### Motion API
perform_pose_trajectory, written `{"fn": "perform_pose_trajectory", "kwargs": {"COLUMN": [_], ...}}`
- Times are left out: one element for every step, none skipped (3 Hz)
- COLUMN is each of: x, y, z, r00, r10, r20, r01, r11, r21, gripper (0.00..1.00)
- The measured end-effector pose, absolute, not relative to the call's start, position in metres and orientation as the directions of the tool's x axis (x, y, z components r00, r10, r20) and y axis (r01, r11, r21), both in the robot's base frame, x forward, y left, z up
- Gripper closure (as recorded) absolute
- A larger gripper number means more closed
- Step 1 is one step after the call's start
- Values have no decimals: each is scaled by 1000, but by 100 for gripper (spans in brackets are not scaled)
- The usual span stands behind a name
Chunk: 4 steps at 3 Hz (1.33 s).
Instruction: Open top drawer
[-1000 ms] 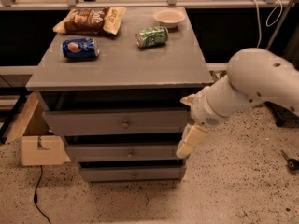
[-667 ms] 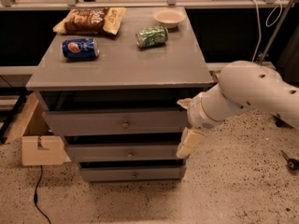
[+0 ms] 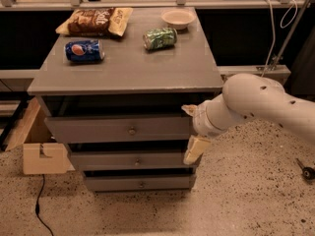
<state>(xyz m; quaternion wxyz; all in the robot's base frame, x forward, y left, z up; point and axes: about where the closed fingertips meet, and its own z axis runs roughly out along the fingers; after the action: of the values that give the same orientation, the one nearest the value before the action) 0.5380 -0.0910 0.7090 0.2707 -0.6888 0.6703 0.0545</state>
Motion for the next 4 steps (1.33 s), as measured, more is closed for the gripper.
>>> {"fn": "perform_pose_trajectory", "kwargs": {"x": [554, 581, 596, 610], "y": [-82, -68, -60, -51], "z": [692, 665, 652, 639], "r00": [146, 205, 224, 236], "r10": [-894, -893, -893, -893], "r20": [-424, -401, -390, -382], "r01": [-949, -942, -940, -941], "r11": [-5, -69, -92, -111], "r21": [-317, -328, -329, -320], "gripper": [0, 0, 0, 0]}}
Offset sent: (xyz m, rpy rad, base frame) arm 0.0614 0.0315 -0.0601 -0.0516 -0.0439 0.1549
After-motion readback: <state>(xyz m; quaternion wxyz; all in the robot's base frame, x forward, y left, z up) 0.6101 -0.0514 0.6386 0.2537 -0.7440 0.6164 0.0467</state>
